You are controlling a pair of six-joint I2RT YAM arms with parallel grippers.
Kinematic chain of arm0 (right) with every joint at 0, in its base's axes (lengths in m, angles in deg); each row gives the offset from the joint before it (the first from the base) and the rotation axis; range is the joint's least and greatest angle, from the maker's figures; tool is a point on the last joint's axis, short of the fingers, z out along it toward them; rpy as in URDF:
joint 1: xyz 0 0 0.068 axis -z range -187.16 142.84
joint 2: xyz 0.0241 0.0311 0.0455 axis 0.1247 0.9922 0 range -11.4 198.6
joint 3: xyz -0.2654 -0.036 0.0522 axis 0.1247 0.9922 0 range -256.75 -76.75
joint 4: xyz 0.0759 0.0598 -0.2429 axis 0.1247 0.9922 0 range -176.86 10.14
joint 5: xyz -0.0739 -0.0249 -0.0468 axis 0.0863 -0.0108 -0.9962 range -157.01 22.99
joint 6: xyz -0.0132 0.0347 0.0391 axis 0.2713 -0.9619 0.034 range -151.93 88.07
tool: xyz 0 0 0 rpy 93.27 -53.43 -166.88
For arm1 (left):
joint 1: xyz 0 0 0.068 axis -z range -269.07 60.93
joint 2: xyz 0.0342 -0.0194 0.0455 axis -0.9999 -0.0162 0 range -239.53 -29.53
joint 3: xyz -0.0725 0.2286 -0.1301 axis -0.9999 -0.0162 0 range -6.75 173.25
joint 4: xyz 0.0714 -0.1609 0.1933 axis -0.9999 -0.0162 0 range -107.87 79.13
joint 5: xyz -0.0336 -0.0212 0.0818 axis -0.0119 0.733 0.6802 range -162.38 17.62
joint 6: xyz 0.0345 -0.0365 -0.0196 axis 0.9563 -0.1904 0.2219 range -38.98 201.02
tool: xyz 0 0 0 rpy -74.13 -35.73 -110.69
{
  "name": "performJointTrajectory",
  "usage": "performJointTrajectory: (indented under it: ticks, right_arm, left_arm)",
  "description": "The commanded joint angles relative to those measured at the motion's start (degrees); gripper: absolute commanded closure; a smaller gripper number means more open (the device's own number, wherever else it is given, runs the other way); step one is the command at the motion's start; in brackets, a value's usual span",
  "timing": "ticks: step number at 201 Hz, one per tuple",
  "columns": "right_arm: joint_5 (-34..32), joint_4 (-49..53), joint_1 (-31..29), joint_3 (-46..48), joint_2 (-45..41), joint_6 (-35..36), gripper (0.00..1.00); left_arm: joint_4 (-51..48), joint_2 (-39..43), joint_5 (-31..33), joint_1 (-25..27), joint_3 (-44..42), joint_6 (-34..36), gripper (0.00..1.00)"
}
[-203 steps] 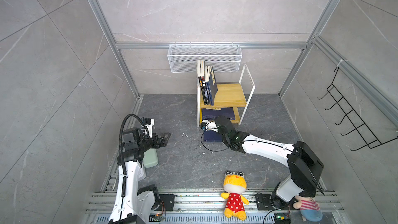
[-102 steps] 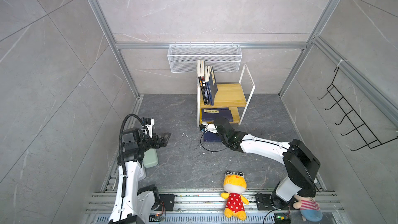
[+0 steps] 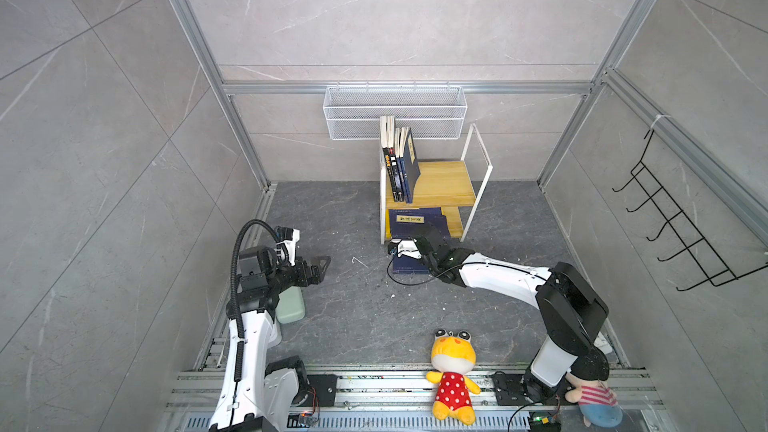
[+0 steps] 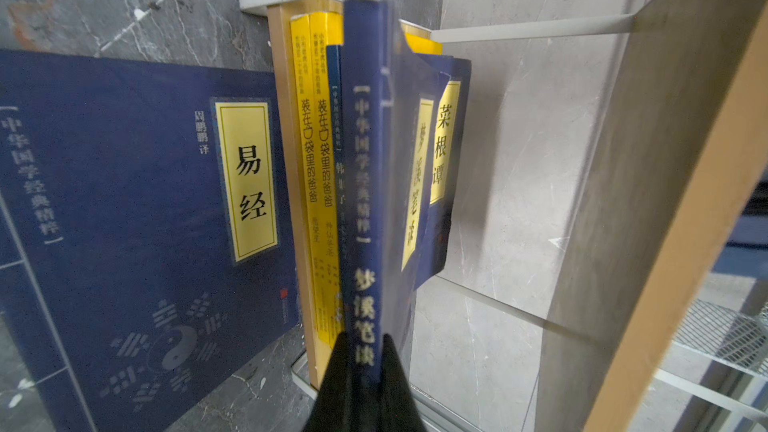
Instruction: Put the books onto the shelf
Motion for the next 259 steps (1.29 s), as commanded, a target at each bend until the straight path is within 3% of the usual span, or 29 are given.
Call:
performJointTrajectory:
  ticks: [1, 88, 259]
  right_arm:
    - [1.4, 1.3, 0.9, -3.6, 1.6, -1.9, 1.0]
    - [7.3, -0.4, 4.3, -6.2, 4.0, -0.3, 1.0]
    - [12.7, -1.6, 7.1, -10.6, 10.7, 3.7, 1.0]
  left_arm:
    - [0.4, 0.6, -2.0, 0.3, 0.6, 1.6, 0.0]
    - [0.4, 0.9, -1.7, 0.9, 0.8, 1.6, 0.0]
    - [0.3, -0.3, -1.4, 1.5, 1.1, 2.2, 0.0]
